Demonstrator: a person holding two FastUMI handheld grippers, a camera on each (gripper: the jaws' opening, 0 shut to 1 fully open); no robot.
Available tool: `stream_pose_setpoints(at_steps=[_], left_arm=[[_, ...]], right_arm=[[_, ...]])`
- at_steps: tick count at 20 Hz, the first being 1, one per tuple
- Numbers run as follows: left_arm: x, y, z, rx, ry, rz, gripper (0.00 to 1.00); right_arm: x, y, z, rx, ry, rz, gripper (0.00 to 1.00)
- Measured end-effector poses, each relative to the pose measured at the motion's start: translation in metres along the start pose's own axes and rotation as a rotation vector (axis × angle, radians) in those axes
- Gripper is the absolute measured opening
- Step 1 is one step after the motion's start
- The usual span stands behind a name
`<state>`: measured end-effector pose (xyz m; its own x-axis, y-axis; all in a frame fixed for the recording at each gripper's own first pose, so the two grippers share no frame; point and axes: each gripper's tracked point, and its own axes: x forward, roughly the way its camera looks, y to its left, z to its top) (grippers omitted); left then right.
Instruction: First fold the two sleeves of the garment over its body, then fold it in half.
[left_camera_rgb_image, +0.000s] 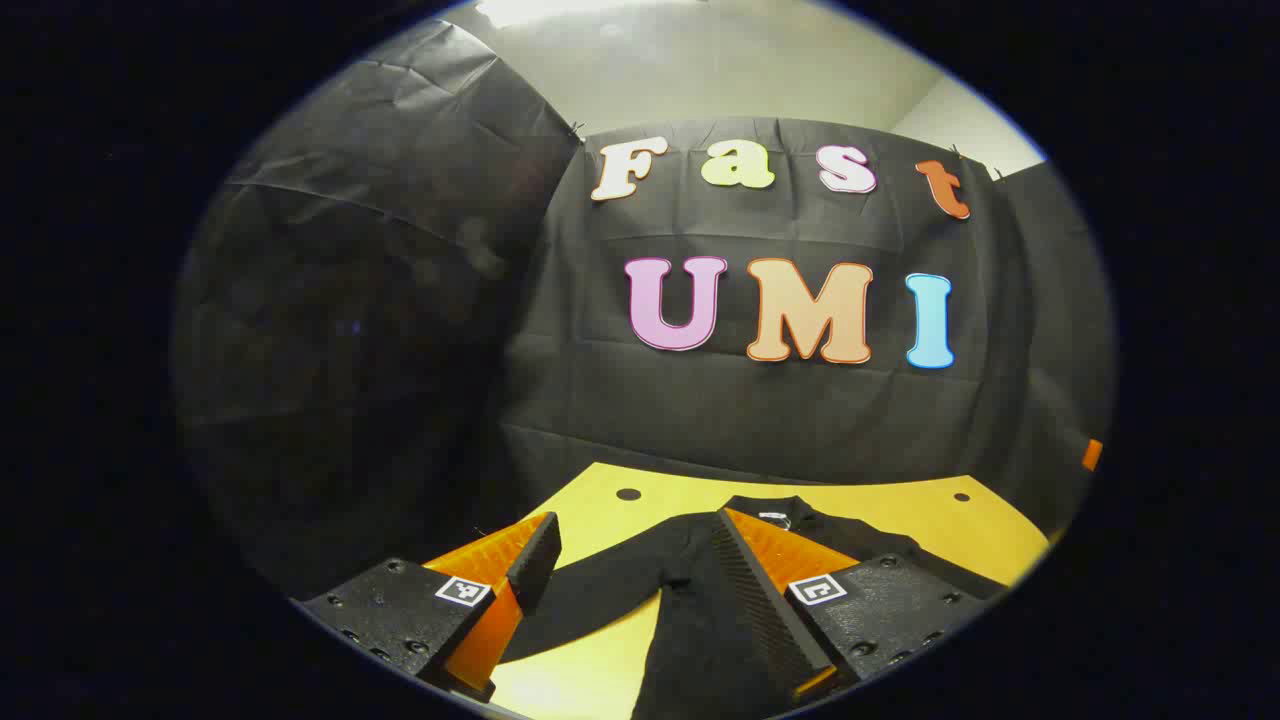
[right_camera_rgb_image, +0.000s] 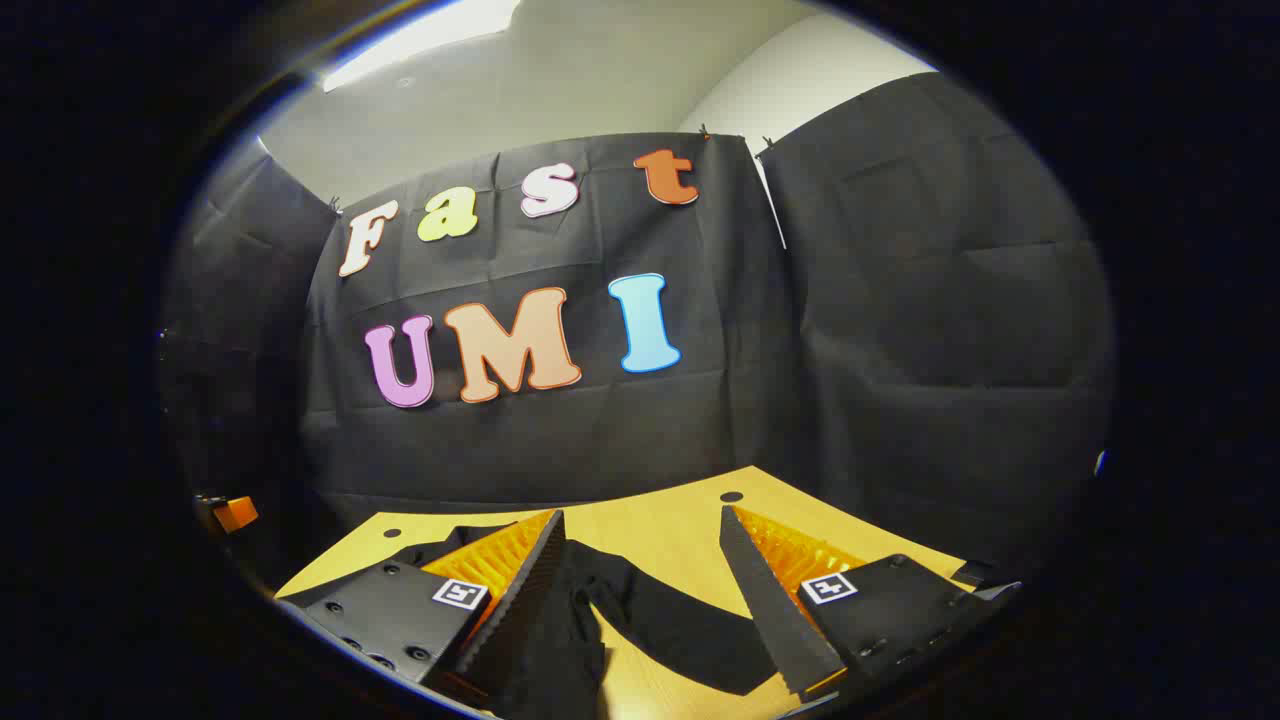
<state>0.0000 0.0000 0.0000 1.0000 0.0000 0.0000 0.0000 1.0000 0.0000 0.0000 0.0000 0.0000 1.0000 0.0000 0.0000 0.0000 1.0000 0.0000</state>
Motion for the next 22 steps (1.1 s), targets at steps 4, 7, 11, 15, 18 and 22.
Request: stream_pose_setpoints(at_steps=[4,7,11,15,18,22], left_arm=[[-0.003,0.007,-0.003,0.007,0.011,-0.004,0.92],[-0.007,0.015,-0.004,0.027,0.009,0.017,0.92],[-0.011,0.017,-0.012,0.018,0.032,0.029,0.92],[-0.014,0.017,-0.017,0.023,0.042,0.031,0.92],[-0.016,0.02,-0.016,0.018,0.045,0.035,0.92],[-0.018,0.02,-0.018,0.028,0.049,0.043,0.92]], right_arm=[[-0.002,-0.004,-0.001,0.001,-0.002,-0.009,0.97],[-0.002,-0.005,-0.005,-0.009,0.001,-0.007,0.97],[-0.005,-0.002,-0.014,-0.006,0.019,0.002,0.97],[-0.007,-0.001,-0.024,-0.015,0.041,0.004,0.98],[-0.008,-0.001,-0.025,-0.013,0.051,0.008,0.94],[-0.009,-0.002,-0.03,-0.013,0.064,0.001,0.94]])
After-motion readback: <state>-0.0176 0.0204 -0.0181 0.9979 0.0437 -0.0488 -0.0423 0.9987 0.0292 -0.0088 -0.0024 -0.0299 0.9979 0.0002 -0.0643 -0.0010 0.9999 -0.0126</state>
